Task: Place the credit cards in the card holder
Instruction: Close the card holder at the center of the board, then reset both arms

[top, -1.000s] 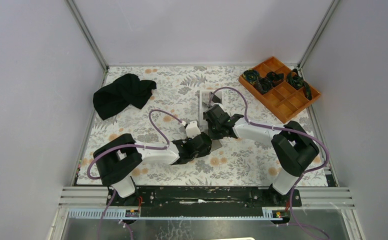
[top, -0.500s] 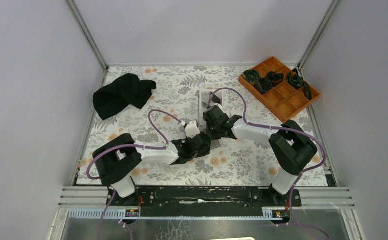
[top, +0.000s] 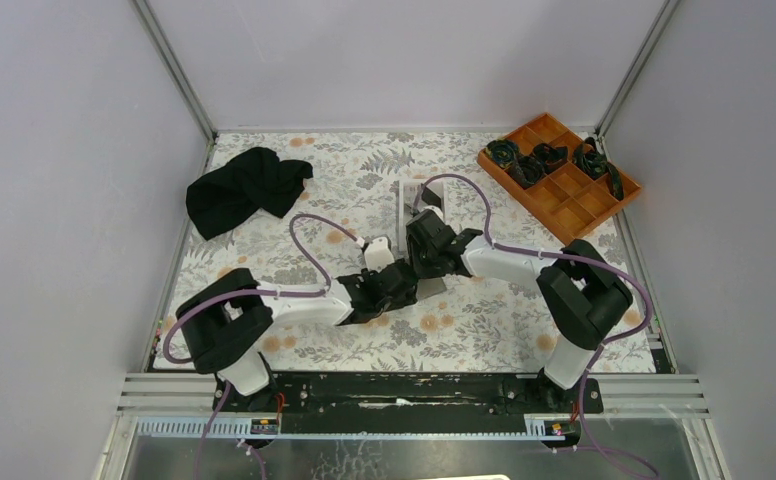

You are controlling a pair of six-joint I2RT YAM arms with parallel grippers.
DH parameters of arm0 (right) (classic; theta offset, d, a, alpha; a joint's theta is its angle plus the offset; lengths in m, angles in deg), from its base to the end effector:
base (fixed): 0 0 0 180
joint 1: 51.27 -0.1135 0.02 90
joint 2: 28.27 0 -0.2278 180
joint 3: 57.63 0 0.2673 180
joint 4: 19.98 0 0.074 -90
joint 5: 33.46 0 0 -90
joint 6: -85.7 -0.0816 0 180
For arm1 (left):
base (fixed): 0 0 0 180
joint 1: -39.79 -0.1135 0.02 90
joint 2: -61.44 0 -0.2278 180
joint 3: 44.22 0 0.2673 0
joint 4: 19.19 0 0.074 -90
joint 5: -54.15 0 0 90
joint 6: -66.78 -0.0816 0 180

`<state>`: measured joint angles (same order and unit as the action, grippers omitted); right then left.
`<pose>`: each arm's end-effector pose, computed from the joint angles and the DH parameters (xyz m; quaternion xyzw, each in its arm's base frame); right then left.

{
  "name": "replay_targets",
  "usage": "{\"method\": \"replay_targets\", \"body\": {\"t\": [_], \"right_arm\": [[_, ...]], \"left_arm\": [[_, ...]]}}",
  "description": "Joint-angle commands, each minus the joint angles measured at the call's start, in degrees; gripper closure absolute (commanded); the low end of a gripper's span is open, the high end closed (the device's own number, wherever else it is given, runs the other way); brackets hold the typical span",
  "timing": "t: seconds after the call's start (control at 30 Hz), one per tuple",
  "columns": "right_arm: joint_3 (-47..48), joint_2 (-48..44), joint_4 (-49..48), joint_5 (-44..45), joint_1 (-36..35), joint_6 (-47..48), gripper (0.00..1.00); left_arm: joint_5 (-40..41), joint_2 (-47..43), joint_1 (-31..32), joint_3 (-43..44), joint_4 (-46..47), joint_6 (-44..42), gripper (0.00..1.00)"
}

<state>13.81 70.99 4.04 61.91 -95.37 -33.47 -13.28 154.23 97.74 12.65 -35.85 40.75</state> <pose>0.2847 0.2652 0.0915 -0.1075 0.9380 0.1593 0.2884 0.2061 -0.2701 0.0656 -0.1115 0.9243 -0.1851 0.3147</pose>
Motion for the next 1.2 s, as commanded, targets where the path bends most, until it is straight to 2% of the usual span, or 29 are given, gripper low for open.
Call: {"method": "replay_targets", "body": {"t": [0.0,0.4,0.47,0.5,0.53,0.57,0.63,0.73,0.9,1.07,1.17], "right_arm": [[2.29,-2.36,5.16,2.97,-0.2,2.61,0.6],[3.29,-13.69,5.95,6.11,-0.19,3.19,0.59],[2.99,-15.87,6.61,8.64,-0.17,3.58,0.55],[2.91,-17.12,7.02,10.19,-0.2,3.9,0.51],[2.77,-18.34,7.54,12.27,-0.16,4.22,0.47],[2.62,-19.6,7.98,14.34,-0.15,4.54,0.42],[1.98,-22.27,8.77,19.29,-0.11,5.0,0.29],[0.88,-25.31,9.86,26.38,-0.16,5.21,0.16],[-1.39,-29.11,13.0,33.85,-0.19,3.84,0.08],[-3.46,-31.87,16.4,34.18,-0.09,3.05,0.06],[-3.93,-33.43,18.44,33.59,-0.16,1.4,0.04]], "left_arm": [[4.58,-2.87,-1.04,4.01,-5.59,-3.13,0.4],[9.88,-9.3,-2.47,6.76,-15.0,-3.67,0.38],[11.65,-10.94,-2.62,7.31,-17.11,-4.08,0.3],[12.56,-11.68,-2.71,7.75,-18.43,-4.16,0.21],[13.64,-12.46,-2.88,8.21,-19.67,-4.38,0.05],[14.43,-13.14,-3.11,8.79,-20.98,-4.7,0.01],[16.17,-14.83,-3.45,9.88,-23.61,-5.45,0.0],[19.26,-17.35,-3.76,11.38,-28.07,-6.51,0.0],[27.0,-22.51,-4.2,12.23,-37.13,-3.91,0.0],[32.76,-29.85,-5.2,6.92,-37.23,-5.8,0.0],[35.78,-34.38,-6.35,1.92,-33.41,-10.96,0.0]]}}
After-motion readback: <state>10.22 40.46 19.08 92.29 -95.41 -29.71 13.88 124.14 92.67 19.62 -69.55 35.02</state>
